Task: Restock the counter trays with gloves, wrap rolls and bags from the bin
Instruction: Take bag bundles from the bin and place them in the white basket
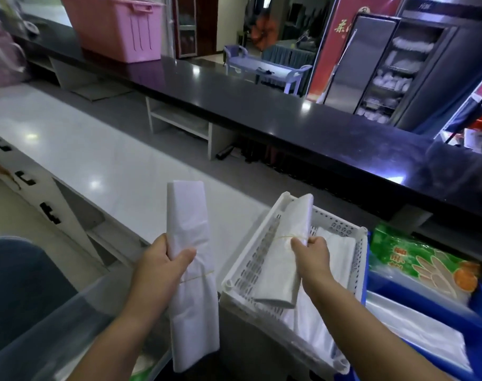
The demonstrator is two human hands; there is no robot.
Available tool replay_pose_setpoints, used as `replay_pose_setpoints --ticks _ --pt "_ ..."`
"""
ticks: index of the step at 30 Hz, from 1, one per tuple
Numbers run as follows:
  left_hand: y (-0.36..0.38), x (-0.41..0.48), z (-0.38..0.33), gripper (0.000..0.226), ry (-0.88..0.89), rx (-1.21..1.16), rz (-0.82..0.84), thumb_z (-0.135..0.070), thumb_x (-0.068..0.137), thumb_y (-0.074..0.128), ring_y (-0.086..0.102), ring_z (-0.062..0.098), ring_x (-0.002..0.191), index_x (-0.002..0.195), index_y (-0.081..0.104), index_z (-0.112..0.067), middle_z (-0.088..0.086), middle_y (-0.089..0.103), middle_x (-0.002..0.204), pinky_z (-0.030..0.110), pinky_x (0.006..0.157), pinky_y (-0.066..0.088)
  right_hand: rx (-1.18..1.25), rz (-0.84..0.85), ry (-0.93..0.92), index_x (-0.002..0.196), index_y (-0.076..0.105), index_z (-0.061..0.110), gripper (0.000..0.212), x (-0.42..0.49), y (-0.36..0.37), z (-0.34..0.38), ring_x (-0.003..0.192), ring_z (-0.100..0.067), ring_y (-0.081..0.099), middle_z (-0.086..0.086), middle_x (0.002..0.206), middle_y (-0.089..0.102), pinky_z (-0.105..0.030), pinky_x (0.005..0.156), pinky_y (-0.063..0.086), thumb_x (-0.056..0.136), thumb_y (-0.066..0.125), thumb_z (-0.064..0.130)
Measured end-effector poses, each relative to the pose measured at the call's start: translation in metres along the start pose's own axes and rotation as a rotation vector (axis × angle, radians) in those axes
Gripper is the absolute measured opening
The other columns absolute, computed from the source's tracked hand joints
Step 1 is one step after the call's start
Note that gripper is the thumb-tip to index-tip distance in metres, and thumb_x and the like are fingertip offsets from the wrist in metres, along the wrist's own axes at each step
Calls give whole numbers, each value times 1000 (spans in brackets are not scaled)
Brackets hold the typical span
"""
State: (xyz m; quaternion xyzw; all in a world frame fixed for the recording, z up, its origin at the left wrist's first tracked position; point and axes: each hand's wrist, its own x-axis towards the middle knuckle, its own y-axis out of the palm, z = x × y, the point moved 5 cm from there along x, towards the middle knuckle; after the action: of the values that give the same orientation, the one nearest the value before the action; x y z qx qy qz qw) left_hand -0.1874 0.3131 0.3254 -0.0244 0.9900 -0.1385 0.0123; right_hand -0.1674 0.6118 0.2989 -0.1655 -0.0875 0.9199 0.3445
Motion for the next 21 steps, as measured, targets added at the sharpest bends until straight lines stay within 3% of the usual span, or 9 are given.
replay_pose_setpoints --ticks 5,9,11,13,14,16,19,21 --pt "34 0 -14 18 -6 7 3 -26 81 67 65 -2 66 81 61 -44 -22 69 80 22 54 50 61 137 87 99 53 -4 22 23 25 -28 85 -35 61 -21 93 61 -32 68 45 84 54 11" --pt "50 0 -18 17 -14 28 11 -28 80 68 66 -3 67 80 61 -44 -24 69 80 13 49 48 -174 292 49 101 54 5 19 29 27 -34 88 -30 59 -15 98 62 -33 75 49 83 54 10" --pt "55 0 -19 13 -30 28 10 -27 80 69 67 0 68 80 63 -38 -20 70 79 17 51 50 -312 344 16 95 57 8 14 30 17 -32 88 -31 61 -13 94 63 -40 80 53 82 54 8" --pt "61 2 -20 9 -51 31 9 -25 78 70 68 6 67 81 64 -31 -13 72 77 23 54 52 -477 314 -94 92 59 4 13 32 5 -24 90 -33 60 -14 94 63 -46 83 53 80 56 8" --pt "65 3 -21 9 -58 38 6 -24 78 71 68 8 67 81 64 -29 -9 72 75 26 55 53 -562 272 -185 99 59 3 20 31 -1 -18 99 -31 57 -13 104 60 -44 87 51 80 58 10" --pt "73 7 -28 8 -61 57 0 -24 77 71 68 13 67 80 64 -25 -4 71 74 32 58 56 -529 228 -357 115 54 13 32 19 -7 0 109 -19 49 -3 119 50 -31 93 45 84 60 16" --pt "93 16 -49 8 -21 88 29 -25 77 69 66 21 72 80 63 -21 2 70 77 42 66 56 -364 331 -548 104 58 27 20 -12 -1 27 86 2 55 12 104 56 -11 74 44 86 60 20" --pt "110 23 -66 9 34 86 69 -26 79 67 64 22 73 80 62 -18 4 67 77 42 68 54 -377 348 -639 105 58 31 17 -27 0 39 86 5 55 20 100 55 -14 74 46 87 58 28"
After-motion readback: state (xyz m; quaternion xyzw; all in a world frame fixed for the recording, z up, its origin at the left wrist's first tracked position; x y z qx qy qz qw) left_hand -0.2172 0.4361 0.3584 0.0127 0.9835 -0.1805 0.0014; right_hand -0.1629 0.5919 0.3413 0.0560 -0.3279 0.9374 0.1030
